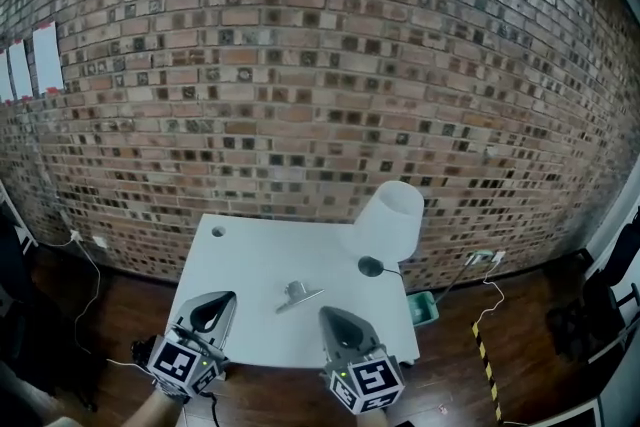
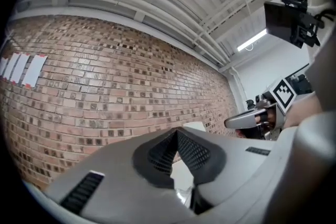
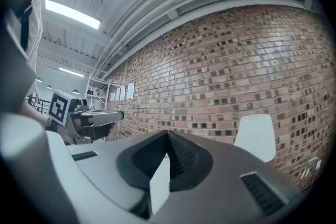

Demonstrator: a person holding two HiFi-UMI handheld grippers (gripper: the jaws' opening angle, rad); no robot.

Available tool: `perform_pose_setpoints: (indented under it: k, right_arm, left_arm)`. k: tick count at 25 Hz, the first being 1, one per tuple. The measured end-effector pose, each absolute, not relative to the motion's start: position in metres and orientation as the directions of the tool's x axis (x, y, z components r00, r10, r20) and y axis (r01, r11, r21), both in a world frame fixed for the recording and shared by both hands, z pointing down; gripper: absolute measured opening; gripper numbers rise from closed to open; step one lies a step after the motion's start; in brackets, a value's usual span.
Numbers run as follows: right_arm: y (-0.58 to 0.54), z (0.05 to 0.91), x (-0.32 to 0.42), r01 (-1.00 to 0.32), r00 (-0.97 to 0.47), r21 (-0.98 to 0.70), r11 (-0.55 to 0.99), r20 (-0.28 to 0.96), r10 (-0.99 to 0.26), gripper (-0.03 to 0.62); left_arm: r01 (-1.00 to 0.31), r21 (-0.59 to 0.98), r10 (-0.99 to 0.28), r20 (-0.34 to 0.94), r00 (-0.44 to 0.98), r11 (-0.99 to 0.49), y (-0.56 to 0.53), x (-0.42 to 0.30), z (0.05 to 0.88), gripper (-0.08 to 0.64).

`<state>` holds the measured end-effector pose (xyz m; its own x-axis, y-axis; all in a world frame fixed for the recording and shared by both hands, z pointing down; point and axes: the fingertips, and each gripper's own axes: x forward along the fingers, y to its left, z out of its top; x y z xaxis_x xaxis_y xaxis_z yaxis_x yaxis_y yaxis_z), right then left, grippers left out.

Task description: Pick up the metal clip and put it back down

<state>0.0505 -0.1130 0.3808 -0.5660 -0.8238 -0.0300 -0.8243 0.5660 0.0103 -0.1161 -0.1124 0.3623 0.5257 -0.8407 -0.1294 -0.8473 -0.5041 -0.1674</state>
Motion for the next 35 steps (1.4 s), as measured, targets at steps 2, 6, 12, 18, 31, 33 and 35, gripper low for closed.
perform_pose_setpoints:
  k: [2,6,12,18,31,33,35]
  right_arm:
    - [-0.112,0.379,0.053,-0.82,-0.572,0.008,0.572,-0.029,-0.82,-0.015]
    - [-0.11,0.376,0.055,-0.815,-0.579,0.004,0.579,-0.032,-0.815,-0.015]
    - [-0.097,0.376,0.052,-0.821,-0.57,-0.005,0.57,-0.021,-0.821,-0.015]
    - [-0.073,0.374,0.042,-0.828,-0.559,-0.013,0.56,-0.031,-0.828,-0.015]
    - [0.001,0.382,0.044,-0.819,-0.57,-0.058,0.571,-0.033,-0.821,-0.015]
    - [0.022,0.381,0.052,-0.814,-0.576,-0.061,0.577,-0.043,-0.817,-0.015]
    - [0.045,0.375,0.061,-0.808,-0.583,-0.058,0.586,-0.067,-0.81,-0.015]
  left_arm:
    - [-0.847,-0.177,-0.842,-0.122,0.525,-0.502,-0.11,-0.112,0.362,0.014]
    - [-0.855,-0.172,-0.85,-0.126,0.512,-0.49,-0.106,-0.113,0.36,0.014]
    - [-0.859,-0.163,-0.857,-0.108,0.504,-0.485,-0.096,-0.126,0.363,0.014]
    - [-0.858,-0.155,-0.858,-0.094,0.505,-0.489,-0.074,-0.141,0.365,0.014]
    - [-0.861,-0.156,-0.864,-0.072,0.499,-0.484,-0.003,-0.133,0.39,0.015]
    - [-0.862,-0.163,-0.865,-0.074,0.496,-0.48,0.019,-0.124,0.386,0.014]
    - [-0.865,-0.172,-0.868,-0.084,0.49,-0.472,0.041,-0.113,0.379,0.015]
